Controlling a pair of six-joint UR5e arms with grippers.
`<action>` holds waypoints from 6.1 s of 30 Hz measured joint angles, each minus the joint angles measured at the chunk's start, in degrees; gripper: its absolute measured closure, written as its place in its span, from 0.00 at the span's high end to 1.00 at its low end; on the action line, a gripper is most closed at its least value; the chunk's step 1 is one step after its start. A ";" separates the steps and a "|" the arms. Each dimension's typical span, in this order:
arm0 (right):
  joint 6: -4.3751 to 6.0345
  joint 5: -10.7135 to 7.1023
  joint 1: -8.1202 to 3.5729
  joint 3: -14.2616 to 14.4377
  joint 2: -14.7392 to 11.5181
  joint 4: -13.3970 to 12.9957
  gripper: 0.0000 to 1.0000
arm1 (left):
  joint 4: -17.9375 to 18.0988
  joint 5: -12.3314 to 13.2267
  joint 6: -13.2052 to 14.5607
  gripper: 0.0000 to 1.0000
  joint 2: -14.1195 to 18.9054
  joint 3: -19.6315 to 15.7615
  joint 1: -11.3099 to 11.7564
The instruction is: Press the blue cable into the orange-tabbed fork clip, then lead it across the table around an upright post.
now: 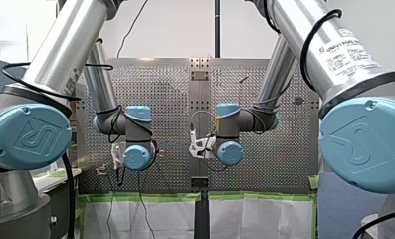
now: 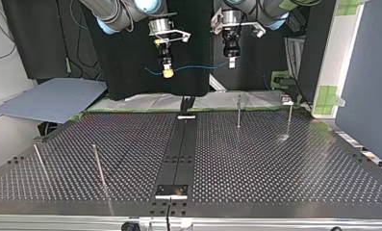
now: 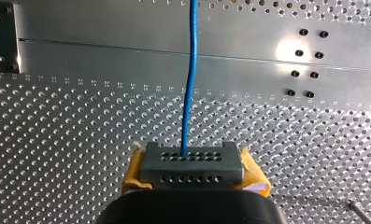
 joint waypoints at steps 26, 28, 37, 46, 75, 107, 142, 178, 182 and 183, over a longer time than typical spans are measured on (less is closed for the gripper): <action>0.00 0.00 0.00 0.00 0.00 0.00 0.00 | 0.00 0.00 0.00 0.00 0.00 0.00 0.00; 0.00 0.00 0.00 0.00 0.00 0.00 0.00 | 0.00 0.00 0.00 0.00 0.00 0.00 0.00; 0.00 0.00 0.00 0.00 0.00 0.01 0.00 | 0.00 0.00 0.00 0.00 0.00 0.00 0.00; 0.00 0.00 0.00 0.00 0.00 0.00 0.00 | 0.00 0.00 0.00 0.00 0.00 0.00 0.00; 0.00 0.00 0.00 0.00 0.00 0.00 0.00 | 0.00 0.00 0.00 0.00 0.00 0.00 0.00; -1.17 0.41 0.57 -0.15 2.62 2.63 0.00 | -0.67 1.00 0.17 0.00 -3.21 -0.92 0.76; -1.32 0.44 0.61 -0.17 7.65 4.40 0.00 | -0.70 1.06 0.17 0.00 -4.31 -0.97 0.79; 8.34 -3.19 -1.09 -8.37 2.84 5.53 0.00 | -4.24 2.95 -7.56 0.00 5.56 -2.44 8.34; 8.48 -3.46 -1.20 -8.76 5.38 4.54 0.00 | -3.82 5.26 -6.87 0.00 5.08 -3.17 10.69; 8.51 -3.54 -1.21 -8.89 5.93 4.43 0.00 | -3.60 5.74 -6.67 0.00 4.77 -3.23 11.16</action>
